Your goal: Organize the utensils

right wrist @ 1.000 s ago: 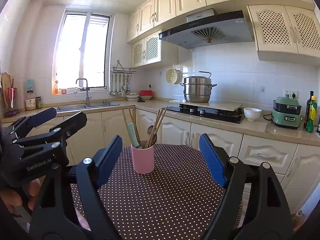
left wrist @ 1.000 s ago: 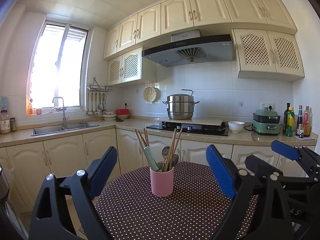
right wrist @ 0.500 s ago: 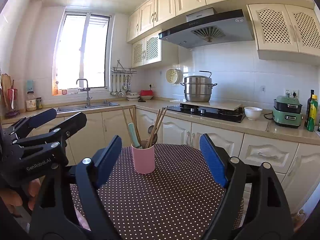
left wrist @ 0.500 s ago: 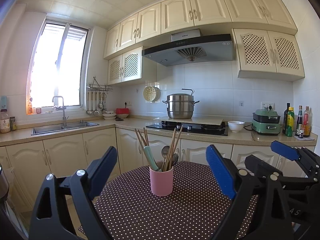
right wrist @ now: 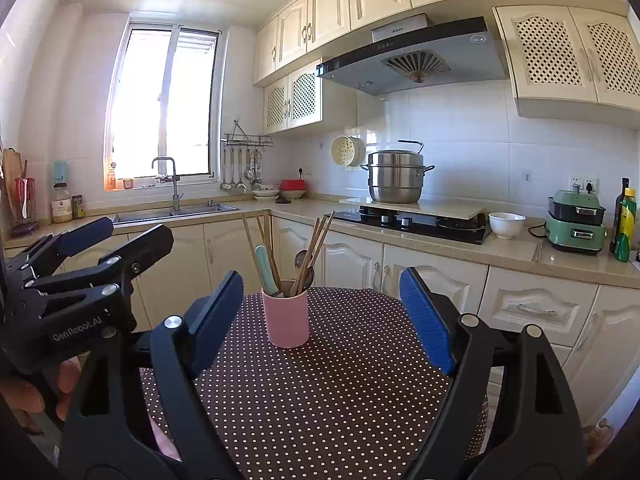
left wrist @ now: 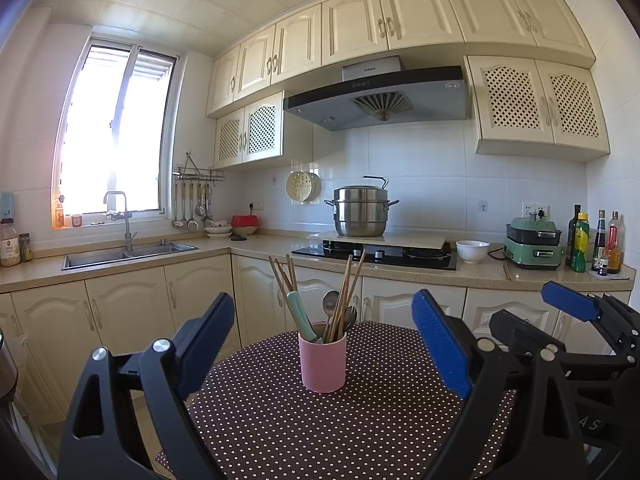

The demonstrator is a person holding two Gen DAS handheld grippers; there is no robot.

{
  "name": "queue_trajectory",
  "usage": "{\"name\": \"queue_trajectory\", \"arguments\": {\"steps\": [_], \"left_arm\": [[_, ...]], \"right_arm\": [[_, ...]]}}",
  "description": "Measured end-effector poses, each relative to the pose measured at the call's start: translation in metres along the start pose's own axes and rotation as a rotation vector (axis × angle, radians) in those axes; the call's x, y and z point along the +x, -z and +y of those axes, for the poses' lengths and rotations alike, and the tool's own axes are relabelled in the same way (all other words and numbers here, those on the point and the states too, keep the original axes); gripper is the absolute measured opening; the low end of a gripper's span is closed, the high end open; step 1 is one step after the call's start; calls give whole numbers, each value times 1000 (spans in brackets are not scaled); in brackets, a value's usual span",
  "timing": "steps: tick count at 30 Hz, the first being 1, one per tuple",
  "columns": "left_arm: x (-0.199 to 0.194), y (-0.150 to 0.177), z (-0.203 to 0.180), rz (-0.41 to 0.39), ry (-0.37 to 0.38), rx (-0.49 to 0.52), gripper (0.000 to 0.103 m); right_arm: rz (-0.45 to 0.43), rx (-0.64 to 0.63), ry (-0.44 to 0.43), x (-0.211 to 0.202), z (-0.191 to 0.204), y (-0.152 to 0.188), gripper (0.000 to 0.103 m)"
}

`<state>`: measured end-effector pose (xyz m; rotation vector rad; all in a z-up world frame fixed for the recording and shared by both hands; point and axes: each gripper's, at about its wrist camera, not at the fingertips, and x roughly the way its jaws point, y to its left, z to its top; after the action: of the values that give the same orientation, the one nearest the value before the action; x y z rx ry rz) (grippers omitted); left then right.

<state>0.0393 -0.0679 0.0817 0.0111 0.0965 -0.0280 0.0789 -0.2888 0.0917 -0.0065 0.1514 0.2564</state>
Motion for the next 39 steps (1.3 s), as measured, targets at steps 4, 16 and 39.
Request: {"name": "queue_trajectory", "arguments": {"steps": [4, 16, 39], "left_arm": [[0, 1, 0, 3, 1, 0, 89], [3, 2, 0, 5, -1, 4, 89], [5, 8, 0, 16, 0, 8, 89]], "right_arm": [[1, 1, 0, 1, 0, 0, 80], [4, 2, 0, 2, -1, 1, 80], [14, 17, -6, 5, -2, 5, 80]]}}
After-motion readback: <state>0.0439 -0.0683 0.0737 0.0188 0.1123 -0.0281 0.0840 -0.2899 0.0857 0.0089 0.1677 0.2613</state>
